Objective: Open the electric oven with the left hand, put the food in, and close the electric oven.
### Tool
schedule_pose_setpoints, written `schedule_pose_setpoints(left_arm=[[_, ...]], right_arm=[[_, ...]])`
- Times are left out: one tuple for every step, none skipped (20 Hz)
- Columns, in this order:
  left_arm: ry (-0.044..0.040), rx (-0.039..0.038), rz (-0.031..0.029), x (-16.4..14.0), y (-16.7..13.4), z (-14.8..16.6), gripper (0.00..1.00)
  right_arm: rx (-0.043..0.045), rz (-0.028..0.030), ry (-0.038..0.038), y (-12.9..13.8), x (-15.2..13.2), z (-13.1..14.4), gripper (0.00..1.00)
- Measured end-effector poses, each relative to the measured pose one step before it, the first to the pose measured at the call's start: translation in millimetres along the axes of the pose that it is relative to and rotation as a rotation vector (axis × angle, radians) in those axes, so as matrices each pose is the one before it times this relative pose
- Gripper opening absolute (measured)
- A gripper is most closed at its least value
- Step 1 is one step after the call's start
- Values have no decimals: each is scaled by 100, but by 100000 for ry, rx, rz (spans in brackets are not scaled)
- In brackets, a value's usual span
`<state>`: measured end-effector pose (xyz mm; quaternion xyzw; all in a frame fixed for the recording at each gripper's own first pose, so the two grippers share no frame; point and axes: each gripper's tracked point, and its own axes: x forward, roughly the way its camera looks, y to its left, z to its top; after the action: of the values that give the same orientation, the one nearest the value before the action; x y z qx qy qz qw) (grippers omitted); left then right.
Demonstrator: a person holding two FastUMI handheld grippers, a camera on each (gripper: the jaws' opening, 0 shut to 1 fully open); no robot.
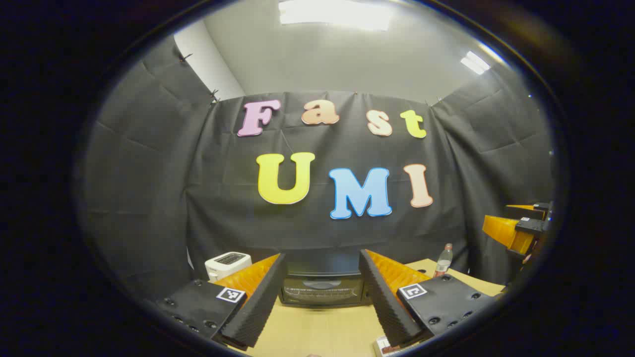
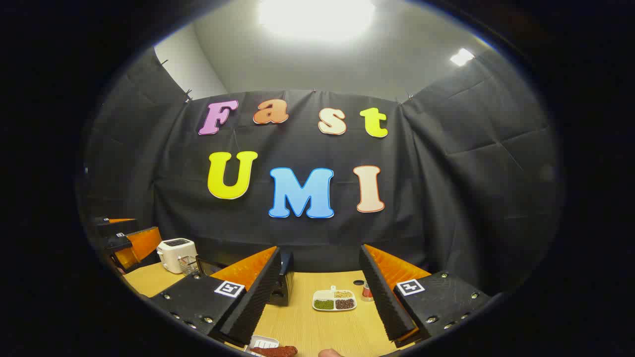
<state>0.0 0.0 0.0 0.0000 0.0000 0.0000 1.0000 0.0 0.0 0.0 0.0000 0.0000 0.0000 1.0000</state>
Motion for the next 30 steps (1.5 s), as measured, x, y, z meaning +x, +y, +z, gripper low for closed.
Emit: schedule_pose_setpoints(left_arm=[[231, -197, -126, 2, -69, 57, 100], [76, -465, 199, -130, 39, -78, 100], [100, -489, 52, -76, -36, 12, 100], [22, -250, -8, 89, -51, -56, 100], [-165, 97, 50, 12, -26, 81, 100], [-242, 273, -80, 28, -67, 96, 100], [-201, 375, 139, -59, -46, 181, 100], [-86, 201, -78, 2, -60, -189, 100], [-77, 92, -61, -48, -104, 105, 100], [-106, -66, -142, 28, -258, -26, 100], [27, -199, -6, -88, -217, 3, 100], [17, -130, 64, -144, -186, -40, 100], [-23, -143, 109, -24, -148, 8, 100], [-108, -246, -285, -199, -337, 42, 100], [-206, -657, -1126, -36, -467, 99, 100], [-269, -787, -361, -46, -343, -12, 100], [-345, -893, 620, -101, -30, 136, 100], [-20, -971, 485, -34, -93, -254, 100], [-131, -491, 692, -19, 9, 37, 100], [377, 208, 419, 2, -121, -62, 100], [79, 594, 240, 203, -54, 59, 91], [-422, 696, 906, 23, -9, -21, 97], [-644, 743, 1849, 78, 334, 138, 97], [-131, 261, 1351, 328, 266, -172, 92], [-320, -132, 982, 252, 82, -7, 91], [-306, 116, 767, 494, 24, -41, 91], [-522, 669, 627, 527, 7, 35, 100], [-405, 764, 439, 540, 108, -110, 100], [-443, 371, -684, 627, -184, -13, 100], [-240, 423, -997, 735, -368, -49, 100]], right_arm=[[29, 92, -66, -70, 2, 124, 95], [163, 41, -281, 64, -106, 151, 95], [308, -44, 24, -64, 64, 53, 95], [322, 133, 355, -56, 34, -148, 95], [149, 127, 564, 38, -6, -145, 95], [-46, 64, 522, -91, -52, -198, 95], [17, -133, 90, -143, -70, -61, 95], [30, -262, -15, -149, -142, 46, 95], [138, -34, -80, -181, -25, 0, 95], [105, -108, 87, -251, -92, -55, 95], [71, 94, 31, -182, -24, -35, 95], [-40, -20, 125, -174, -77, -95, 95], [-12, 112, -114, -139, -120, 71, 95], [17, 165, -67, -294, 49, 22, 95], [3, 215, -76, -208, 1, 25, 95], [-207, 417, -67, -131, -5, 21, 95], [-430, 471, -219, -82, -38, 87, 95], [-457, 473, -247, -172, 18, -18, 95], [-289, 714, -406, -169, 27, 144, 95], [158, 894, -163, -97, -32, -8, 95], [430, 1712, 171, 69, -4, 6, 95], [70, 1906, -44, 256, 19, -114, 95], [-243, 1501, -96, 225, 4, -2, 95], [-222, 1841, -80, 17, -82, -84, 95], [323, 1604, -386, 141, -99, 38, 95], [550, 1584, -72, 189, -47, -50, 95], [306, 1306, 235, 197, -8, -126, 95], [-69, 837, 900, 31, 5, -312, 95], [-29, 556, 729, 12, 45, -204, 96], [151, -115, 50, -58, 1, -7, 96]])
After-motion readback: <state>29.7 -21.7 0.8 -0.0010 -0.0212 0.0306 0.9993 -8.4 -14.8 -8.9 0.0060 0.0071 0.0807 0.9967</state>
